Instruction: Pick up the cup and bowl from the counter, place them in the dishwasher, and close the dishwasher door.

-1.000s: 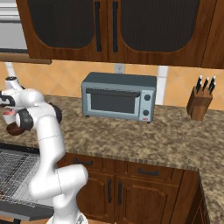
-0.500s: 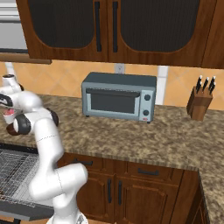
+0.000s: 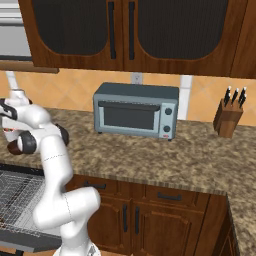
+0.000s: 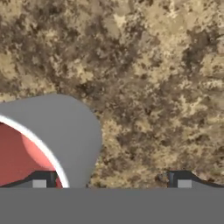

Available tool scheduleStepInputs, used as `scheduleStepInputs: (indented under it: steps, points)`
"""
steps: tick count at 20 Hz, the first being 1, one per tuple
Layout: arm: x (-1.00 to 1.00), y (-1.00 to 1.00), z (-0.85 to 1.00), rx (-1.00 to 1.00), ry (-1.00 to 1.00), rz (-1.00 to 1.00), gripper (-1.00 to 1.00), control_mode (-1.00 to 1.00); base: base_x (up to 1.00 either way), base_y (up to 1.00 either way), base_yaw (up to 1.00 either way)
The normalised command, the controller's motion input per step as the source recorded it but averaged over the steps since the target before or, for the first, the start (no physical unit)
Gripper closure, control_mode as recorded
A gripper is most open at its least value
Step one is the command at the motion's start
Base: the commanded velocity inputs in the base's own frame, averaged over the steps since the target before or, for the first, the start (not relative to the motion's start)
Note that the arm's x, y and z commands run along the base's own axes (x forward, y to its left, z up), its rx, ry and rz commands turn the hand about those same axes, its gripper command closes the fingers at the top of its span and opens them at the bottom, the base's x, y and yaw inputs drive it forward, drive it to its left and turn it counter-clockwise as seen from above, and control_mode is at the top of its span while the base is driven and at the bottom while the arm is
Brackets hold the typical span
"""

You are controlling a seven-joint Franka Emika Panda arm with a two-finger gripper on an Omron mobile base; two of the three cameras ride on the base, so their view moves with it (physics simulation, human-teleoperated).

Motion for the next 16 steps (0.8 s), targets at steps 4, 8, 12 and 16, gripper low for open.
scheduleStepInputs:
  steps: [4, 8, 12, 16]
  points:
    - [0.24, 0.29, -0.29, 0.0, 0.08, 0.06, 1.0, -1.0, 0.0, 0.0, 0.0]
    - [0.36, 0.37, -0.06, 0.0, 0.0, 0.03, 1.0, -1.0, 0.0, 0.0, 0.0]
    - [0.02, 0.09, 0.0, 0.0, 0.0, 0.02, 1.0, -1.0, 0.0, 0.0, 0.0]
    - [-0.21, -0.03, 0.0, 0.0, 0.09, 0.0, 1.0, -1.0, 0.0, 0.0, 0.0]
